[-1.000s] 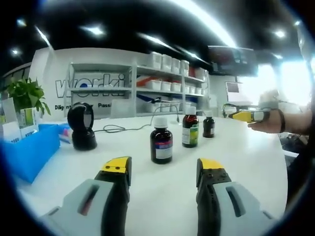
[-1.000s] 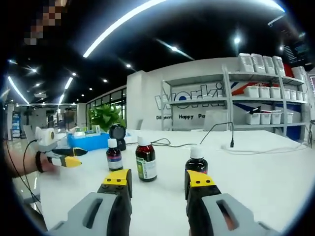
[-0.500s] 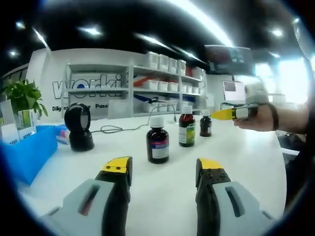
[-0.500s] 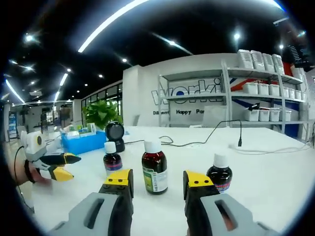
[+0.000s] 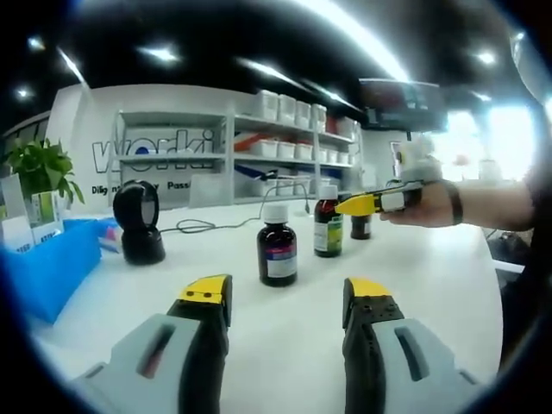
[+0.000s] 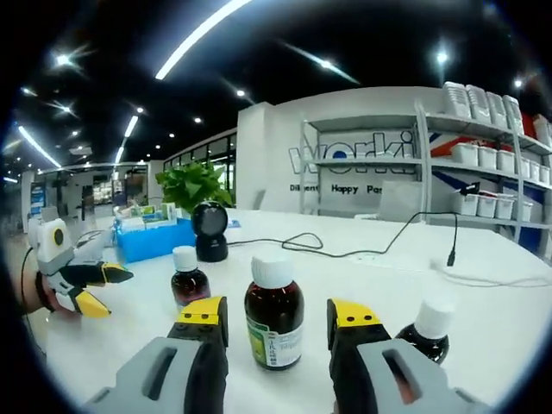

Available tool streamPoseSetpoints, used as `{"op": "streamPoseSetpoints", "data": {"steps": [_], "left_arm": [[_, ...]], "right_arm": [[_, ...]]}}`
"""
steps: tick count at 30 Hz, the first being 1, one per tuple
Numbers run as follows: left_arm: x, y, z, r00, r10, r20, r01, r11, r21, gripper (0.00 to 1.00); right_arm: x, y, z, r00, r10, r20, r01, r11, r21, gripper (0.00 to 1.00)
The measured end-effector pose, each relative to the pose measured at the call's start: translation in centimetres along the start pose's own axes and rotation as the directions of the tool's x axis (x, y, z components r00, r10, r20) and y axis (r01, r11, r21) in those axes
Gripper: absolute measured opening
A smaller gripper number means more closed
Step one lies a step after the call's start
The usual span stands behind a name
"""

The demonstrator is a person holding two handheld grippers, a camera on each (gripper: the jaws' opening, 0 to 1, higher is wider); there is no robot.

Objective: Rotate the medicine bottle to make it face forward pick up the medicine bottle inspect the drug traceability code place the medicine on the table

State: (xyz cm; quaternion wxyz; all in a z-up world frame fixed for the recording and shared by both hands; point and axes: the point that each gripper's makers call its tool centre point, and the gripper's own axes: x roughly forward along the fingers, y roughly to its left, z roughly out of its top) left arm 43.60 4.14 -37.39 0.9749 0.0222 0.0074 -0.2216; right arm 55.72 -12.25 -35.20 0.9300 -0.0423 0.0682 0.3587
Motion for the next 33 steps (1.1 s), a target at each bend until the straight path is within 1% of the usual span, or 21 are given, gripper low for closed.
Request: {"op": "streamPoseSetpoints", "data": {"steps": [2, 3, 7, 9, 12, 15, 18, 22, 23, 24, 27, 33], "left_arm": [[0.0, 0.0, 0.0, 1.0, -0.001, -0.001, 0.001, 1.0, -0.002, 0.42], [0.0, 0.0, 0.0, 1.0, -0.001, -0.001, 0.001, 1.0, -0.003, 0.42], [0.1, -0.1, -0.1, 1.0, -0.003, -0.004, 0.003, 1.0, -0.004, 0.42], [0.1, 0.0, -0.1, 1.0, -0.001, -0.005, 0.001, 1.0, -0.006, 0.42], [0.1, 0.1, -0.1, 1.0, 0.003, -0.006, -0.003, 1.0, -0.008, 0.42], [0.1, 0.1, -0.2, 1.0, 0.003, -0.008, -0.003, 1.0, -0.011, 0.42], [0.2, -0.1, -0.3, 1.0, -0.001, -0.014, 0.001, 1.0, -0.009, 0.42], [0.1, 0.0, -0.2, 1.0, 0.005, -0.012, -0.005, 1.0, -0.013, 0.42], [0.1, 0.0, -0.2, 1.0, 0.005, -0.012, -0.006, 1.0, -0.015, 0.42], [0.1, 0.0, -0.2, 1.0, 0.005, -0.012, -0.006, 1.0, -0.016, 0.42], [0.1, 0.0, -0.3, 1.0, 0.003, -0.014, -0.003, 1.0, -0.016, 0.42], [0.2, 0.0, -0.5, 1.0, 0.0, -0.018, -0.001, 1.0, -0.016, 0.41]], "right_arm": [[0.5, 0.1, -0.2, 0.999, 0.037, -0.014, -0.037, 0.999, -0.016, 0.41], [0.7, 0.3, -0.3, 0.997, 0.067, -0.023, -0.068, 0.998, -0.019, 0.41], [1.3, 0.1, -0.7, 0.994, 0.1, -0.045, -0.101, 0.995, -0.021, 0.41], [1.6, -0.1, -0.7, 0.993, 0.108, -0.046, -0.109, 0.994, -0.026, 0.4], [2.1, 0.0, -0.9, 0.99, 0.135, -0.045, -0.136, 0.991, -0.009, 0.39], [2.4, 0.9, -0.9, 0.982, 0.186, -0.044, -0.186, 0.982, 0.019, 0.36], [3.2, 1.4, -0.8, 0.979, 0.197, -0.056, -0.198, 0.98, -0.007, 0.34], [3.0, 1.0, -1.1, 0.979, 0.197, -0.044, -0.197, 0.98, -0.011, 0.31], [3.1, 1.0, -1.2, 0.979, 0.203, -0.035, -0.202, 0.979, 0.013, 0.31], [3.2, 1.0, -1.2, 0.979, 0.202, -0.03, -0.201, 0.979, 0.016, 0.31], [3.1, 1.1, -1.1, 0.979, 0.204, -0.017, -0.203, 0.979, 0.016, 0.31], [3.1, 1.1, -1.1, 0.978, 0.21, -0.013, -0.21, 0.978, -0.002, 0.3]]}}
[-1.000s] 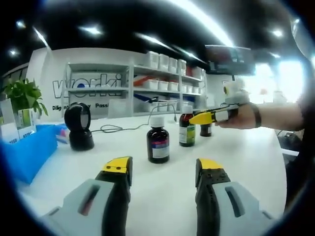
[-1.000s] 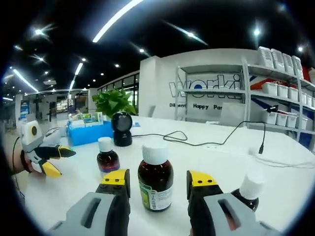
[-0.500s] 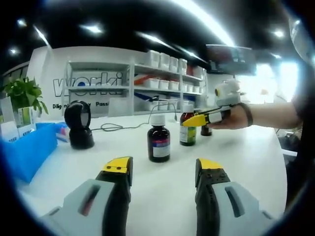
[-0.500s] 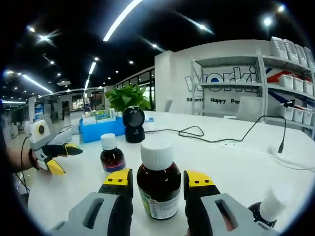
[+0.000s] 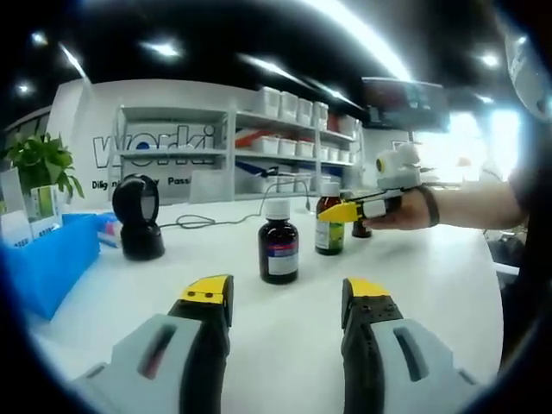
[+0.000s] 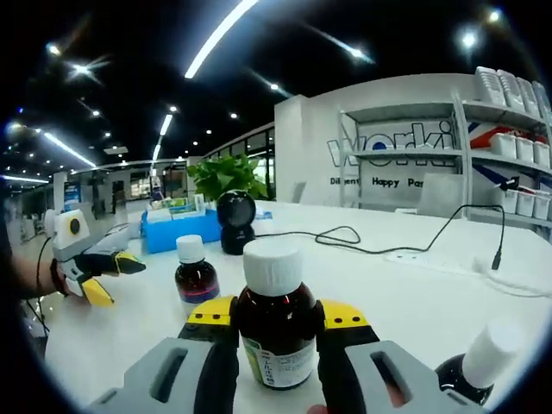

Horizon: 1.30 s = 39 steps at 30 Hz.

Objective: Rotate the medicine bottle to make it face forward pick up the medicine bottle inspect the drug traceability code place the medicine on the table

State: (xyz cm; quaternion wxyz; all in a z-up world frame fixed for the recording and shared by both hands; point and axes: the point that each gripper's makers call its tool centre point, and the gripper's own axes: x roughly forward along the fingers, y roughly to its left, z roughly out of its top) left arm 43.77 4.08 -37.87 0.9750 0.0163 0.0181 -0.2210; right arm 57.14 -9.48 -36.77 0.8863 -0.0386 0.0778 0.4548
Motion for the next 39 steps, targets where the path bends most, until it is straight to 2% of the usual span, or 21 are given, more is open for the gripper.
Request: {"op": "streamPoseSetpoints", "data": {"steps": [12, 15, 23, 28, 35, 39], "left_arm": [[0.02, 0.21, -0.09, 1.0, 0.011, -0.003, -0.011, 1.0, 0.004, 0.41], [0.02, 0.16, -0.11, 1.0, 0.01, -0.005, -0.01, 1.0, 0.006, 0.41], [0.03, 0.21, -0.13, 1.0, 0.013, -0.006, -0.013, 1.0, 0.008, 0.41], [0.04, 0.19, -0.13, 1.0, 0.013, -0.006, -0.013, 1.0, 0.008, 0.41], [0.06, 0.24, -0.18, 1.0, 0.013, -0.007, -0.013, 1.0, 0.008, 0.41], [0.05, 0.23, -0.17, 1.0, 0.014, -0.007, -0.014, 1.0, 0.008, 0.41]], "right_arm": [[0.01, 0.03, 0.03, 1.0, 0.001, 0.011, -0.001, 1.0, -0.005, 0.31], [0.09, 0.1, -0.23, 1.0, -0.007, 0.0, 0.007, 0.998, -0.066, 0.31], [0.21, 0.01, -0.33, 1.0, -0.004, 0.001, 0.004, 1.0, -0.023, 0.31], [0.57, 0.12, -0.82, 1.0, -0.002, -0.017, 0.001, 0.999, -0.041, 0.32], [0.48, 0.78, -0.84, 1.0, -0.002, -0.013, 0.002, 1.0, 0.001, 0.32], [0.46, 0.69, -0.81, 1.0, -0.001, -0.002, 0.001, 1.0, -0.005, 0.31]]}}
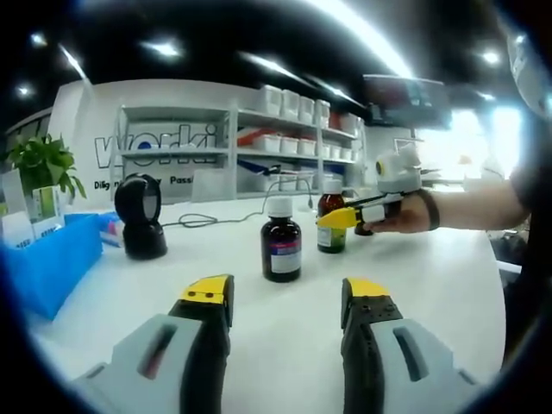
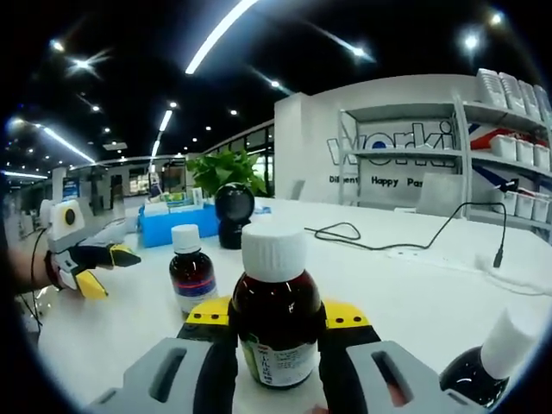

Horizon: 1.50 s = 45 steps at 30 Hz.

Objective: Rotate the medicine bottle to make it face forward pick up the medicine bottle inspect the drug traceability code place the medicine on the table

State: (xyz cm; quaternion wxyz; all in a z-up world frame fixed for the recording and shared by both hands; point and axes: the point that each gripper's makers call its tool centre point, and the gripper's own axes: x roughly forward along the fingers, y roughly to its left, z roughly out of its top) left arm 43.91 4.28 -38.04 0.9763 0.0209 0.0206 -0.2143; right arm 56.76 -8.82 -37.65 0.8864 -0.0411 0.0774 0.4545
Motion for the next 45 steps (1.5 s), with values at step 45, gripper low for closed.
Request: {"op": "streamPoseSetpoints", "data": {"steps": [45], "left_arm": [[-0.2, -0.2, 0.6, 1.0, -0.016, 0.025, 0.017, 1.0, -0.01, 0.4]], "right_arm": [[-1.3, -0.5, 20.9, 0.987, 0.059, 0.149, -0.053, 0.998, -0.04, 0.31]]}}
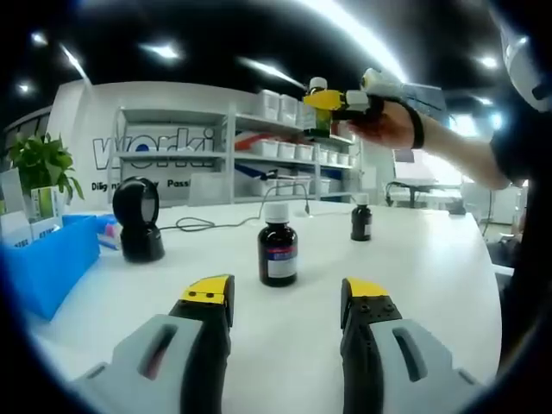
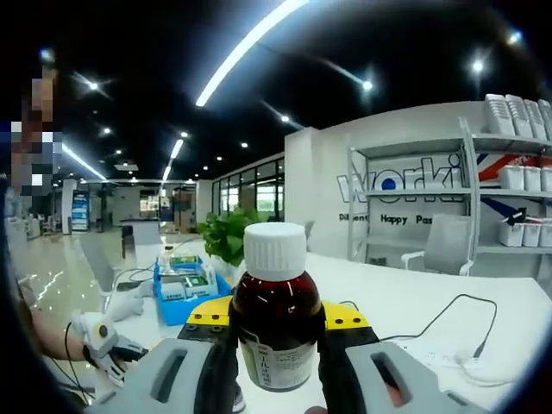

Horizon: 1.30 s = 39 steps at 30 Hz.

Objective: Rotate the medicine bottle to make it face forward pick up the medicine bottle inspect the drug traceability code place the medicine on the table

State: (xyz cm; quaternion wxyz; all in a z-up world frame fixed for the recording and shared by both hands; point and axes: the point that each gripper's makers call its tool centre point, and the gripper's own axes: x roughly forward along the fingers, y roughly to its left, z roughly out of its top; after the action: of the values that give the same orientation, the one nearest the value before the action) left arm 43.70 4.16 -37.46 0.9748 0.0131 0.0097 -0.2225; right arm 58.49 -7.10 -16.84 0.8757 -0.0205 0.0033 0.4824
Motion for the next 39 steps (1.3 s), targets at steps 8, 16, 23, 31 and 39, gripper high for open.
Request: {"op": "streamPoseSetpoints", "data": {"steps": [8, 16, 23, 31, 39], "left_arm": [[0.0, 0.0, 0.1, 1.0, -0.001, 0.0, 0.001, 1.0, 0.002, 0.4], [-0.1, 0.0, 0.2, 1.0, 0.0, 0.005, 0.0, 1.0, 0.003, 0.4], [-0.1, -0.3, 0.2, 1.0, -0.005, 0.007, 0.005, 1.0, 0.009, 0.4], [-0.1, -0.3, 0.2, 1.0, -0.009, 0.012, 0.009, 1.0, 0.013, 0.4], [-0.1, -0.2, 0.1, 1.0, -0.008, 0.013, 0.008, 1.0, 0.017, 0.4]], "right_arm": [[3.2, 0.1, 2.3, 1.0, 0.019, 0.006, -0.018, 0.999, -0.041, 0.31], [6.7, 1.1, 3.3, 1.0, 0.029, 0.0, -0.029, 0.999, -0.037, 0.31], [9.9, 1.5, 2.8, 1.0, 0.027, -0.015, -0.027, 0.999, -0.036, 0.31], [12.9, 2.1, 1.1, 1.0, 0.01, -0.021, -0.01, 1.0, 0.0, 0.31], [15.2, 2.7, -2.1, 0.999, -0.021, -0.047, 0.023, 0.999, 0.039, 0.31]]}}
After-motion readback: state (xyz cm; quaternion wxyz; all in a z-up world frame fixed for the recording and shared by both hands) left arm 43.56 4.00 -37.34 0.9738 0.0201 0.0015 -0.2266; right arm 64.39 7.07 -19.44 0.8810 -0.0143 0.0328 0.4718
